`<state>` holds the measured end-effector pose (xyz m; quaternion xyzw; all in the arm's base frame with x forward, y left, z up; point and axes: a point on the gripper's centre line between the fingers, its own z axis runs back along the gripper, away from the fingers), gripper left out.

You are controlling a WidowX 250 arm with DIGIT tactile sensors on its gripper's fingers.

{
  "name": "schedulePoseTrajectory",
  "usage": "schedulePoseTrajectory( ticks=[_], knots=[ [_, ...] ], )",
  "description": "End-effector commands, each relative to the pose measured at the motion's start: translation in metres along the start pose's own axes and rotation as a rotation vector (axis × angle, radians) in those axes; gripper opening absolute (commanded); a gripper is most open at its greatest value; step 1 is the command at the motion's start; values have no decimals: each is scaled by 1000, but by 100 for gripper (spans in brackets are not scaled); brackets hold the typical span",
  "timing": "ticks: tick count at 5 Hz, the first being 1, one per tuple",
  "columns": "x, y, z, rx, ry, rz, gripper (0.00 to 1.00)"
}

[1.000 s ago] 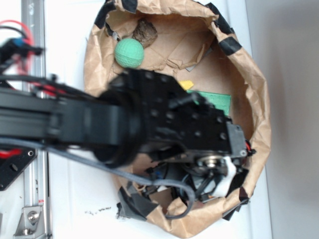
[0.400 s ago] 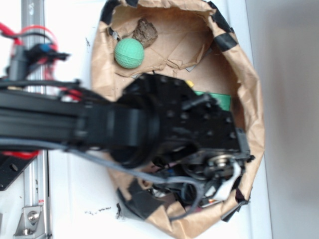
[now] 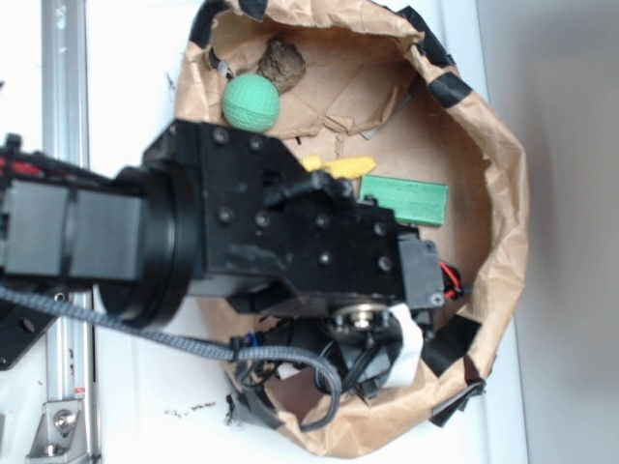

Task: Grab the black box.

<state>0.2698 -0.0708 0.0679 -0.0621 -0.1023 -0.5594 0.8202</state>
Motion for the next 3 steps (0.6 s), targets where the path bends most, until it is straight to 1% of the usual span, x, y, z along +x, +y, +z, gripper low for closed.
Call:
schedulePoseTrajectory(
  ticks=[1, 2, 3],
  knots=[
    [39, -10, -15, -9, -83, 226, 100],
    [46, -16, -22, -38, -114, 178, 100],
    [52, -36, -25, -115, -204, -1, 100]
  ],
)
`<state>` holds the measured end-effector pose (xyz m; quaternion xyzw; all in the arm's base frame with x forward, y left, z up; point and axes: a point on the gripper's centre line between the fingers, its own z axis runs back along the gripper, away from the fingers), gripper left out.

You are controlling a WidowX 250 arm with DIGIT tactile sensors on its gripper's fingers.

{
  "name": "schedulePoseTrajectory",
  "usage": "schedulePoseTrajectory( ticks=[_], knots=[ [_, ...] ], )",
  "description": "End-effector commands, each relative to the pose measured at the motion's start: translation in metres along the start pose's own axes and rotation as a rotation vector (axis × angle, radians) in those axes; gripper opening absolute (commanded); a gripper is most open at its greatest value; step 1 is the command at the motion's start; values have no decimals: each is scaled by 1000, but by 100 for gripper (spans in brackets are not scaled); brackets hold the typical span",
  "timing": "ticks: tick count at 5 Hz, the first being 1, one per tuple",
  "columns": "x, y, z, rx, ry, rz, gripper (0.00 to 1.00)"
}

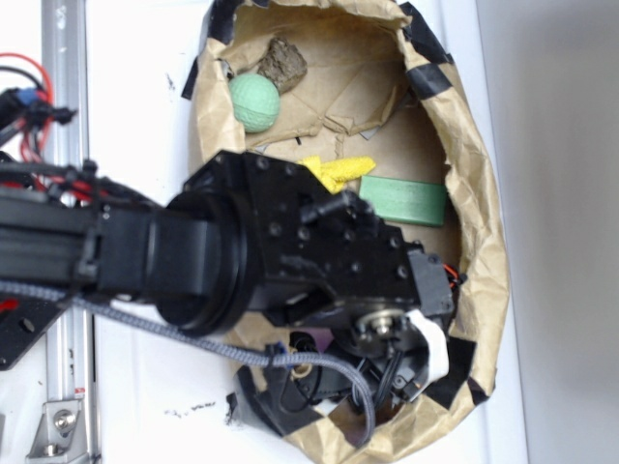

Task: Grab the black box.

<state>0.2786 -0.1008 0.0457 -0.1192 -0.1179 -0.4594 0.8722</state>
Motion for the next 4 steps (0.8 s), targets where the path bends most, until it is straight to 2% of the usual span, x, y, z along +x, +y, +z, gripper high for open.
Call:
schedulePoseTrajectory(
  ticks=[1, 2, 3, 4],
  knots=[
    [23, -50, -18, -65, 1, -276, 100],
    [24, -50, -41, -32, 88, -227, 100],
    [23, -44, -56, 29, 152, -105, 100],
    [15, -41, -35, 61, 101, -51, 0]
  ],
)
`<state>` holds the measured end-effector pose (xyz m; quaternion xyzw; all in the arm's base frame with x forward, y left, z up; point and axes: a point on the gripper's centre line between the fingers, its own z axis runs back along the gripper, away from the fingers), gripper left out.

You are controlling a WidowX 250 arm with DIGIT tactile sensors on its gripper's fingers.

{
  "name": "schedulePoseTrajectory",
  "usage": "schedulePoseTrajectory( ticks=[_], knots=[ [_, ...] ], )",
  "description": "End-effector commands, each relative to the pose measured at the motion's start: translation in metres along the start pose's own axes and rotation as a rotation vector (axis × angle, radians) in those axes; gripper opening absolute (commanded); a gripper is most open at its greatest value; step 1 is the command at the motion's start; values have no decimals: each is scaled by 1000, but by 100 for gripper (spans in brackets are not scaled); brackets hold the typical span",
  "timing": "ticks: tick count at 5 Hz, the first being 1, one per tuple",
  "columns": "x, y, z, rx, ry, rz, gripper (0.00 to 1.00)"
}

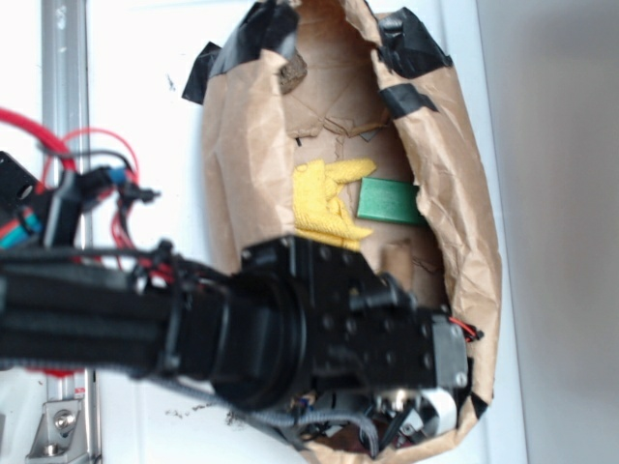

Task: Grab the black box.

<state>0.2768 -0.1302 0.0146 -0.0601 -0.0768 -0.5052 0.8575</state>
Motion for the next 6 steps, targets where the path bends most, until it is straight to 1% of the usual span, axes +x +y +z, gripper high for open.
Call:
schedulePoseTrajectory(
  ticks=[1, 2, 3, 4, 5, 6],
  knots=[
    [-28, -16, 61, 141, -76, 155, 0],
    [-72, -22, 116, 240, -162, 388, 0],
    [-112, -8, 161, 182, -180, 631, 0],
    [-110, 11, 182, 118, -188, 692, 0],
    [-87, 26, 177, 49, -133, 749, 0],
    [-54, 35, 167, 60, 9, 771, 0]
  ],
)
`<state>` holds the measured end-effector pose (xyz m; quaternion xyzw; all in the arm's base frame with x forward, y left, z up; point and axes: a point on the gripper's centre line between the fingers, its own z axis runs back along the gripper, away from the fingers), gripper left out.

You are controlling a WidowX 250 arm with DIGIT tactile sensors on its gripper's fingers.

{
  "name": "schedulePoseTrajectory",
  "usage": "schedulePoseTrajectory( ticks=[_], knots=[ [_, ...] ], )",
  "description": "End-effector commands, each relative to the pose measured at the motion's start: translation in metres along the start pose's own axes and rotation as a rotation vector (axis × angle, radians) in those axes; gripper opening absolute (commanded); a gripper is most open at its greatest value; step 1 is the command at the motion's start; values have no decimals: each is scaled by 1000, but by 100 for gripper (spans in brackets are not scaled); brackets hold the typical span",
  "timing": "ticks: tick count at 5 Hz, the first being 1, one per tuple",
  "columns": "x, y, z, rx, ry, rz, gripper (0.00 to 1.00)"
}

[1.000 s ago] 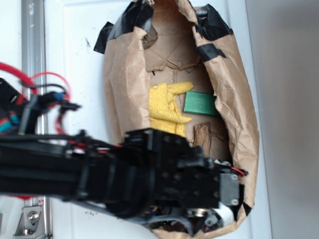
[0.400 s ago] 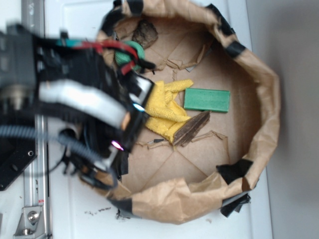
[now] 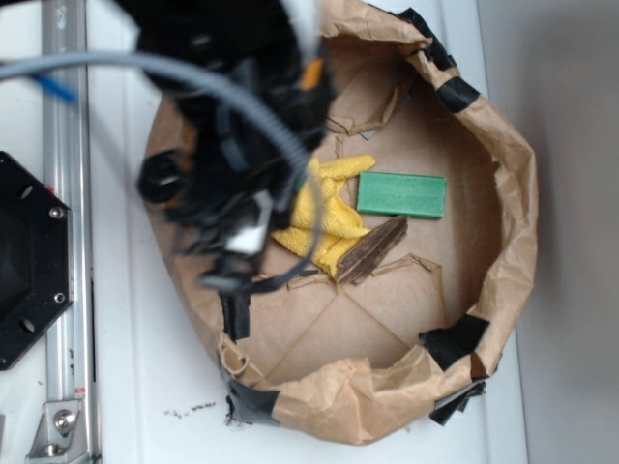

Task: Grab the black box.

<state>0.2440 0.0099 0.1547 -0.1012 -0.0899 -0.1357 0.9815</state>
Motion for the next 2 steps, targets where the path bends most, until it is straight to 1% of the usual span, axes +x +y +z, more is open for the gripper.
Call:
schedulePoseTrajectory(
  ticks=[1, 2],
  knots=[
    [33, -41, 2, 178, 151, 99, 0],
    [25, -42, 10, 199, 163, 132, 0]
  ],
)
